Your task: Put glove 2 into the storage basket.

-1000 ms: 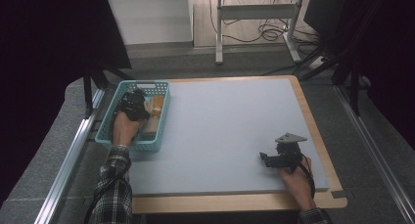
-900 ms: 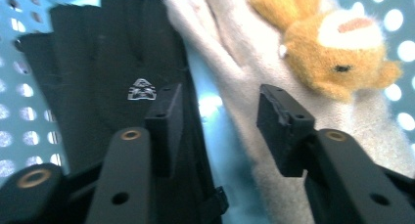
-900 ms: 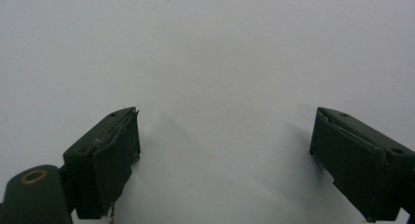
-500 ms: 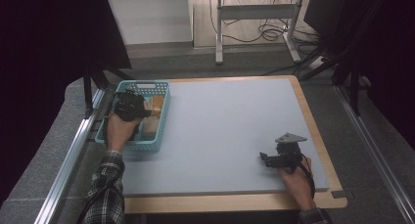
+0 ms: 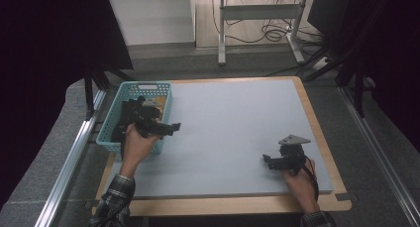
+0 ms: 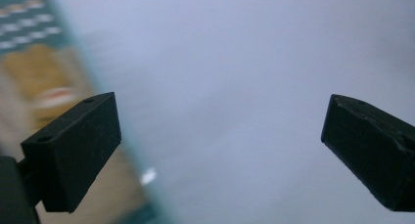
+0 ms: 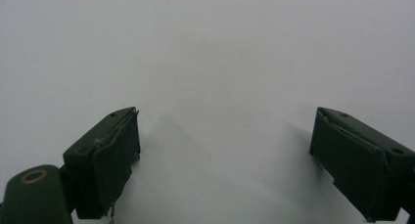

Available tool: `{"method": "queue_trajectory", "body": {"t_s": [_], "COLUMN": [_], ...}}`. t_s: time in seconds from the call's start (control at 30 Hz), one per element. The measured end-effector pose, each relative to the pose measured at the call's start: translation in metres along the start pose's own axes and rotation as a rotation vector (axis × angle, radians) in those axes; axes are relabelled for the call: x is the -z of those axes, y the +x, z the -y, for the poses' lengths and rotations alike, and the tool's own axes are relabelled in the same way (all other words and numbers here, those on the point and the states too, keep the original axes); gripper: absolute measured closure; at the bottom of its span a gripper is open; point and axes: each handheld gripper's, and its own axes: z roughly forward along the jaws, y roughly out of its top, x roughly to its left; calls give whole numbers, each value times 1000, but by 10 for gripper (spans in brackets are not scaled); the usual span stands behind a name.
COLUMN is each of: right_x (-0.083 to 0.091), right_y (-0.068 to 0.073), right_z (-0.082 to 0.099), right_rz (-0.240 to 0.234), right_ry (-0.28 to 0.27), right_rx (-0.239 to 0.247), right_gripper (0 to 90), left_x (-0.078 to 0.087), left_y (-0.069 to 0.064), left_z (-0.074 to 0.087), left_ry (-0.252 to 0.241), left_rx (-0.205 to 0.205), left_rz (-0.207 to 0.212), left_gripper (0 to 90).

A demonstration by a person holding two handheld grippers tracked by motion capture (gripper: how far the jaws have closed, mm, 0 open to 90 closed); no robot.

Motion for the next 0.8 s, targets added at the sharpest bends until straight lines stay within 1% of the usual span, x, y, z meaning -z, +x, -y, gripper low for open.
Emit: {"method": "queue_trajectory", "body": {"t_s": [0.07,0.1,0.2,0.27,0.3,0.37,0.43,0.5,0.63,0.67,0.7,0.73,0.8], "right_x": [0,0,0,0,0,0,0,0,0,0,0,0,0], "right_y": [0,0,0,0,0,0,0,0,0,0,0,0,0], "right_z": [0,0,0,0,0,0,0,0,0,0,0,0,0], "right_rz": [0,1,1,1,1,1,1,1,1,1,1,1,0], "right_ry": [0,-1,0,0,0,-1,-1,-1,-1,-1,-1,-1,-2], "right_rx": [1,0,0,0,1,1,1,0,0,1,1,0,0], "right_gripper": [108,108,108,108,108,108,108,108,108,108,108,108,108], "left_x": [-4,-7,-15,-23,-28,-38,-50,-57,-69,-71,-71,-70,-71], "left_y": [-16,-25,-43,-55,-60,-69,-75,-79,-83,-83,-82,-82,-83], "left_z": [7,11,22,32,37,47,58,65,77,79,80,80,80], "left_ry": [-20,-33,-40,-33,-21,7,45,69,113,109,104,98,102], "left_rx": [-23,-29,-60,-96,-115,-144,-164,-176,-185,-178,-158,-159,-157], "left_rz": [38,72,106,117,116,102,92,75,31,33,41,34,28], "left_gripper": [16,16,16,16,14,13,9,8,8,4,1,10,8]}}
